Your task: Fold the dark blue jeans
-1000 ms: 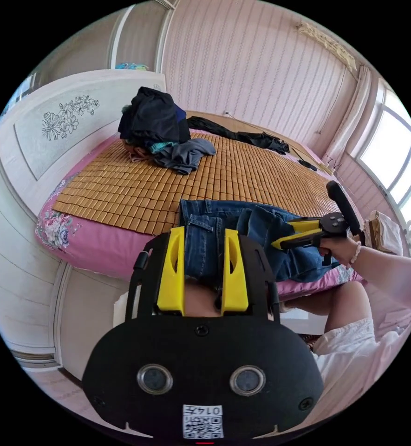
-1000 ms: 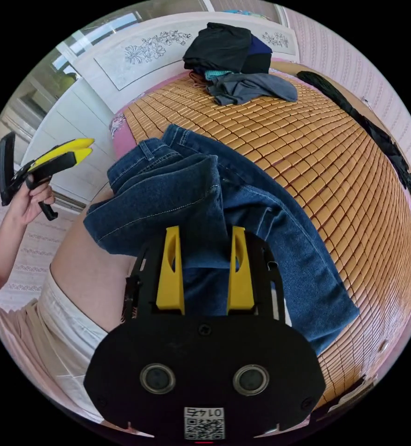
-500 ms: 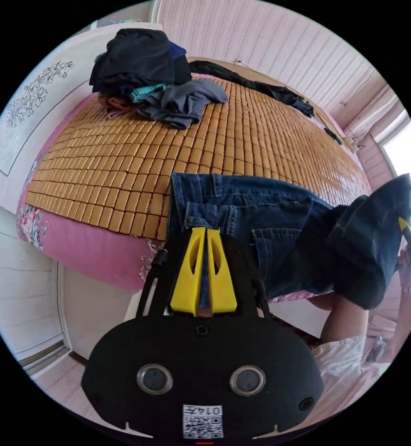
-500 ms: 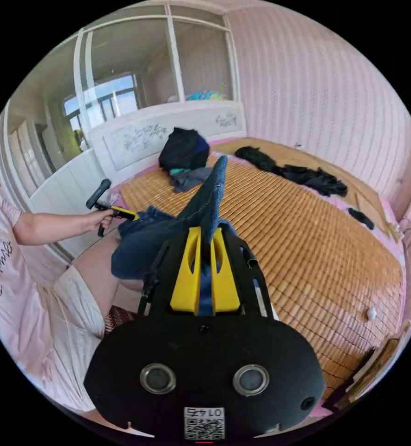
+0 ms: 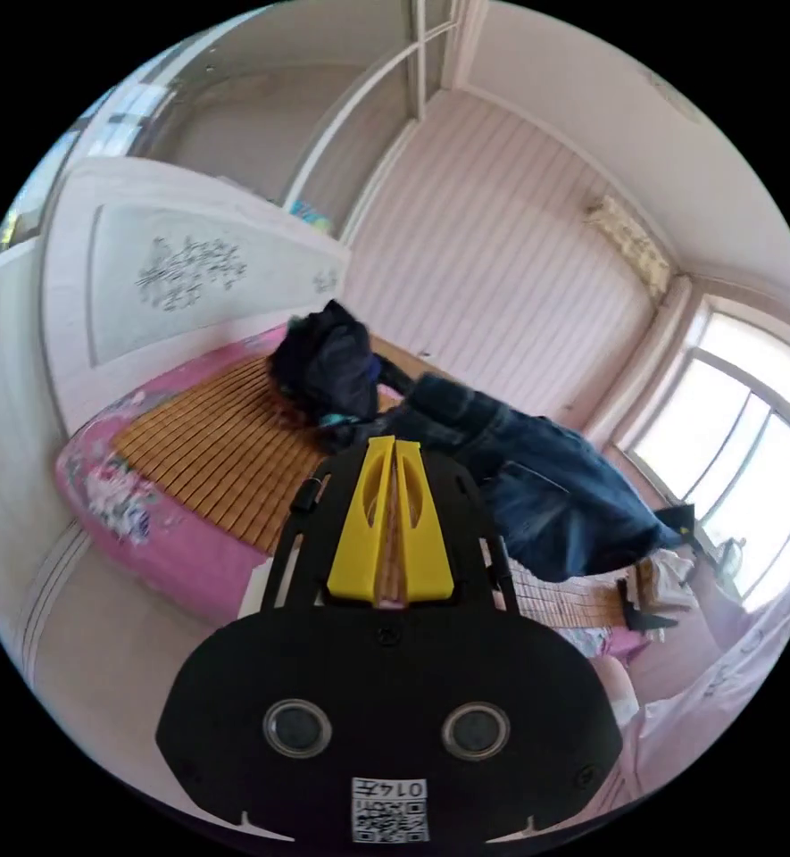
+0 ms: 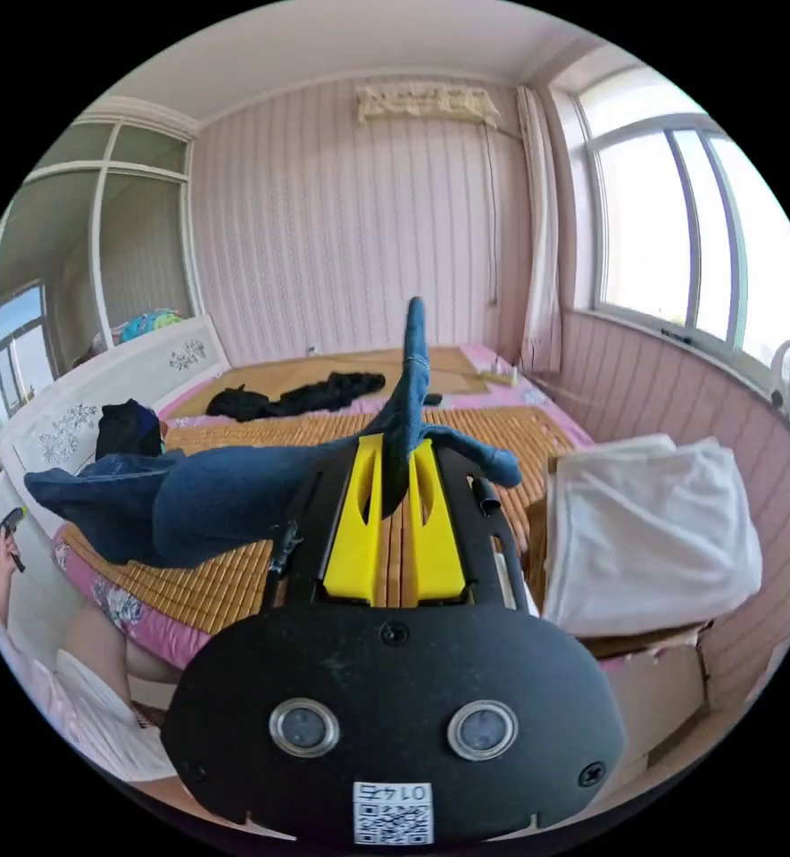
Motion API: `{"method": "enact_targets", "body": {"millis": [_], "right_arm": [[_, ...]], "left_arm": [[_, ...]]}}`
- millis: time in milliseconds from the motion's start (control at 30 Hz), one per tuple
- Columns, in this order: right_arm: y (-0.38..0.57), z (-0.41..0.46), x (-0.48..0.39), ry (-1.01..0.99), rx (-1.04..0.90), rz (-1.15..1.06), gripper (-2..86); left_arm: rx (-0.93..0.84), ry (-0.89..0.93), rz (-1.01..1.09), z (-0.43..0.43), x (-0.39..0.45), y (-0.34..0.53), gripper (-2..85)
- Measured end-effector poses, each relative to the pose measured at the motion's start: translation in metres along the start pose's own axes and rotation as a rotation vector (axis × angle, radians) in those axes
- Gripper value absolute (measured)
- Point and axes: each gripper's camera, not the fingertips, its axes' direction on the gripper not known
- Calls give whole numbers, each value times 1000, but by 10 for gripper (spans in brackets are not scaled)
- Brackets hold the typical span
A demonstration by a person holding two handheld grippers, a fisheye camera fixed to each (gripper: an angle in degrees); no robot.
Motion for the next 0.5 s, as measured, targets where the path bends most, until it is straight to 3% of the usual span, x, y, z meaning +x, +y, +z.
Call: {"method": "enact_targets", "body": {"millis": [133,200,333,500], "right_arm": [[95,71,14,61,-437,142,60],[114,85,8,189,-517,159,68],[90,80,-4,243,-460,138,81],[15,78,-88,408,-240,-248,82]], "left_arm": [[-152,36,-338,15,-85,81,-9],[-149,48,-329,16,-86,96,-9],[-268,1,-209,43,-62,89,1],[-358,-10,-91,100,-30,71,67]]}}
